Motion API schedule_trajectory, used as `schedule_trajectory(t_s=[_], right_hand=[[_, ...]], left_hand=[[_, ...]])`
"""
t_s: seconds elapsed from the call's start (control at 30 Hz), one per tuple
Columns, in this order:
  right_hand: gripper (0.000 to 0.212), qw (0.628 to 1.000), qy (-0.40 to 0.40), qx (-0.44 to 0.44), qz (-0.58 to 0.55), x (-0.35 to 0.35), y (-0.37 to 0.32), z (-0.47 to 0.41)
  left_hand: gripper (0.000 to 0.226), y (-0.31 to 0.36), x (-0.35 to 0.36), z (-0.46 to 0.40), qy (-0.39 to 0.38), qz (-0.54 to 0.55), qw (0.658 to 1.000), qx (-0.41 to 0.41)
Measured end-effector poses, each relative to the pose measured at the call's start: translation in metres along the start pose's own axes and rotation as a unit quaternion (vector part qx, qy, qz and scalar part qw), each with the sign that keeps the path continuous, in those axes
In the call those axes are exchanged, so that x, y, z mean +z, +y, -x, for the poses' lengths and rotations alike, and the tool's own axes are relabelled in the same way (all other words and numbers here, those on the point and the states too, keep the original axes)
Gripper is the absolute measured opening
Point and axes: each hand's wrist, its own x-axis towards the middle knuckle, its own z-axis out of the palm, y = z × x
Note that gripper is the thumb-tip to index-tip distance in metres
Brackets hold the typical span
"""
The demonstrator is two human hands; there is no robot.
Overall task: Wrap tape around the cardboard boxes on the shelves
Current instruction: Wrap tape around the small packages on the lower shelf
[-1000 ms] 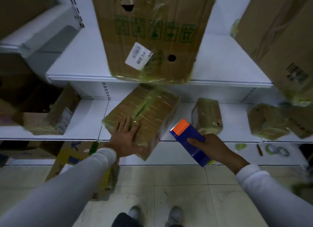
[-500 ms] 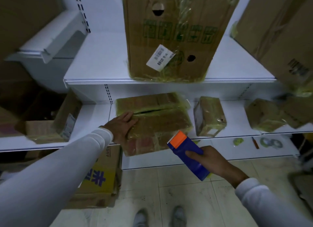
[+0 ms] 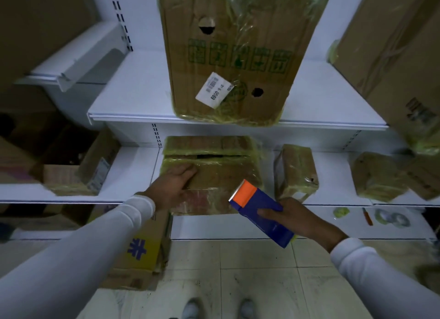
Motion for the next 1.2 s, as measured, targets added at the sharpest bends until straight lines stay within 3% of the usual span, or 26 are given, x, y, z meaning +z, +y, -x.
schedule_trajectory(t_s=[0.1, 0.23, 0.33, 0.5, 0.57, 0.67, 0.83, 1.0, 1.13, 1.2], right_hand=[[0.062, 0.999, -0.027, -0.027, 0.018, -0.007, -0.008, -0.012], [0.05, 0.995, -0.055, -0.072, 0.035, -0.019, -0.021, -0.02], [0.05, 0.992, -0.077, -0.09, 0.045, -0.03, -0.026, -0.023], [0.022, 0.983, -0.131, -0.125, 0.043, -0.042, -0.025, -0.029], [0.031, 0.98, -0.138, -0.135, 0.04, -0.04, -0.023, -0.033], [0.051, 0.978, -0.146, -0.145, 0.044, -0.035, -0.022, -0.041], [0.05, 0.976, -0.168, -0.13, 0.043, -0.022, -0.039, -0.052], [0.062, 0.972, -0.201, -0.115, 0.037, -0.006, -0.079, -0.069], [0.036, 0.974, -0.199, -0.085, 0.066, -0.014, -0.105, -0.077], [0.048, 0.977, -0.182, -0.078, 0.076, -0.025, -0.11, -0.077]], left_hand=[[0.054, 0.027, -0.004, -0.001, 0.03, 0.025, 0.999, 0.021], [0.04, 0.052, -0.004, -0.01, 0.03, 0.133, 0.991, -0.019], [0.035, 0.067, -0.001, -0.014, 0.011, 0.272, 0.961, -0.046], [0.032, 0.095, -0.008, -0.015, -0.02, 0.465, 0.883, -0.058], [0.029, 0.1, -0.008, -0.013, -0.019, 0.514, 0.855, -0.074], [0.019, 0.095, -0.003, -0.006, 0.009, 0.525, 0.845, -0.1], [0.025, 0.074, 0.001, -0.003, 0.047, 0.527, 0.84, -0.122], [0.019, 0.028, -0.015, 0.005, 0.079, 0.534, 0.835, -0.108], [0.018, -0.044, -0.039, 0.02, 0.136, 0.532, 0.828, -0.115], [0.019, -0.077, -0.045, 0.028, 0.164, 0.533, 0.819, -0.134]])
